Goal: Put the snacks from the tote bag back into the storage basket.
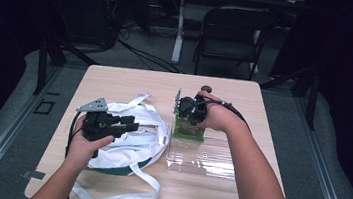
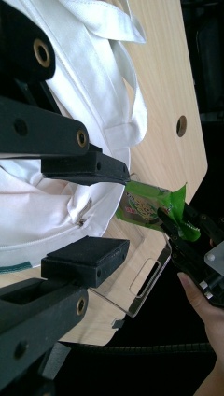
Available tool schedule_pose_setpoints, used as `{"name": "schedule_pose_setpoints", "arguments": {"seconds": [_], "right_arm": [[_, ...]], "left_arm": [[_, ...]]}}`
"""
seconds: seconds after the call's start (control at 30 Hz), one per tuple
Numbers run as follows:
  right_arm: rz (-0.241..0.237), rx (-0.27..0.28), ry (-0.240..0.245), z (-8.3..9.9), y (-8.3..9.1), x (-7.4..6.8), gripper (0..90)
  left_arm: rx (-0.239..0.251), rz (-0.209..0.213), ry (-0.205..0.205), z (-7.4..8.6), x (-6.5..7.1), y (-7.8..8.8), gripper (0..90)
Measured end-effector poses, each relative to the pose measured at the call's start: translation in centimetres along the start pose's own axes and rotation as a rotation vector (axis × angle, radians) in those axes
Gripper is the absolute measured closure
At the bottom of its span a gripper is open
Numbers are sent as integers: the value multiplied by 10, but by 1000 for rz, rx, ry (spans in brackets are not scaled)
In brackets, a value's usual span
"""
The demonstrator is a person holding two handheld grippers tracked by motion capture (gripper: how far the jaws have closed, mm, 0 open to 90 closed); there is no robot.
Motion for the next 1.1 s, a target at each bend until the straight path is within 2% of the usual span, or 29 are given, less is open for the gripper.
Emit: {"name": "schedule_pose_setpoints", "arguments": {"seconds": [0.1,0.37,0.63,1.1], "right_arm": [[15,8,-11,1,0,2,583],[19,16,-40,2,3,4,527],[3,13,-58,2,4,4,495],[6,26,-84,2,14,4,459]], "left_arm": [[2,0,1,0,0,1,615],[1,-2,0,0,0,1,615],[3,-1,0,0,0,1,615],[-1,-3,2,0,0,1,612]]}}
Point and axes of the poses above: each handheld gripper's, and its own axes: y roughly backward along the jaws, z roughly out of its underside, x roughly to its right, the point moved 1 cm from there along -y, roughly forward along the jaws, and after that the axes turned 7 degrees about -y, right-handed, at the moved point
